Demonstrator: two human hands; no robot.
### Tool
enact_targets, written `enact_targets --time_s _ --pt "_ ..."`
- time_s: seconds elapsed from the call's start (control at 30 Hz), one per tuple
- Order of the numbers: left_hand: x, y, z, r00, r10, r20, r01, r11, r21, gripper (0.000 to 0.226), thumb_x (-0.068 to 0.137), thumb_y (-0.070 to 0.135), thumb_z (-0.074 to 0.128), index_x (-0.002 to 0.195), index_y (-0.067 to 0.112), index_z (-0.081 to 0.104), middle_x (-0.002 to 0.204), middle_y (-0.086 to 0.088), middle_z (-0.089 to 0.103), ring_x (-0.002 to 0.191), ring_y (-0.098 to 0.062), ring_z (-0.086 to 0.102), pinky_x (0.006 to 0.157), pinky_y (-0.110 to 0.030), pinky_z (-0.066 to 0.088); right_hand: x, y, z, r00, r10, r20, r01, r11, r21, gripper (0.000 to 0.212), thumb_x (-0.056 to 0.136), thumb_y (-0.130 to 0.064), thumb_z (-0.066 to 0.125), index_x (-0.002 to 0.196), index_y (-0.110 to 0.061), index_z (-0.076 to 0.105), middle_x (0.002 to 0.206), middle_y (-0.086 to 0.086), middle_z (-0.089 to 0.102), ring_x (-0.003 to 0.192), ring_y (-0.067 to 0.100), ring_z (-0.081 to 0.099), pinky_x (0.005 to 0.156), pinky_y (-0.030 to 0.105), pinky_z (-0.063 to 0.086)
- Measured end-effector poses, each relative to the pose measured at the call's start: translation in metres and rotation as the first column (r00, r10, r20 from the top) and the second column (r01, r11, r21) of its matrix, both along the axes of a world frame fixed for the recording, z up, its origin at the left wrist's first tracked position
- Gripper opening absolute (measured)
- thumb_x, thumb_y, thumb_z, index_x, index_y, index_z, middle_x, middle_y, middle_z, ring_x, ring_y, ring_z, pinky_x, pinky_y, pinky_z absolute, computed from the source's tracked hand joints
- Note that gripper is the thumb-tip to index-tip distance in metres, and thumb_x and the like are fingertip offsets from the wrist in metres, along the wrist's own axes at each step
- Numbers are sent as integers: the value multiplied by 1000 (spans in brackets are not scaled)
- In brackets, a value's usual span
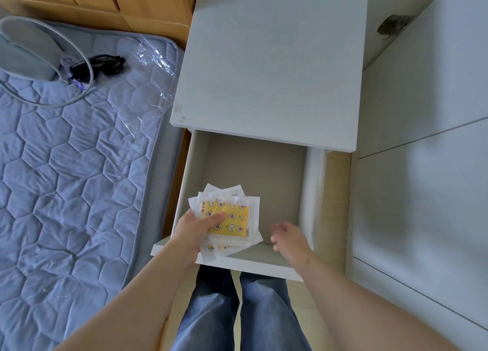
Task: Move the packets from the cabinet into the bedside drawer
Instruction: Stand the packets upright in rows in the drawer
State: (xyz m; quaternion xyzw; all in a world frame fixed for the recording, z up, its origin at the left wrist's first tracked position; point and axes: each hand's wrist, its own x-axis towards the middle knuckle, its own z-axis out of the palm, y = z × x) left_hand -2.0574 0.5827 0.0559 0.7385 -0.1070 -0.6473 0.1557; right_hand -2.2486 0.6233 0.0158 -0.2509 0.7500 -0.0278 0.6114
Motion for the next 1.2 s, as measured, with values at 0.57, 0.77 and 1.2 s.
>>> enact_targets --time_s 0.57,0.77,1.2 --pt "-13 -47 -46 896 -439 71 443 895 -55 39 76 23 78 109 14 58 99 -7 69 90 -26 68 85 -48 55 18 -53 -26 929 364 65 -326 890 -318 38 76 -23 69 108 -30 49 105 -8 60 96 16 59 82 36 51" --pt "-6 -44 -114 923 -378 75 377 926 33 26 89 24 63 112 19 51 93 1 62 86 -18 61 73 -32 51 18 -45 -89 921 390 -7 -381 894 -235 9 93 -20 52 87 -13 52 75 -2 53 71 18 49 61 31 37" --pt "7 -51 -164 353 -872 340 839 456 298 21 95 14 40 104 15 59 93 -4 62 81 -21 60 64 -29 46 -2 -27 -163 888 419 -188 -377 899 222 23 93 -13 40 78 -18 57 76 -1 58 77 21 58 62 26 43"
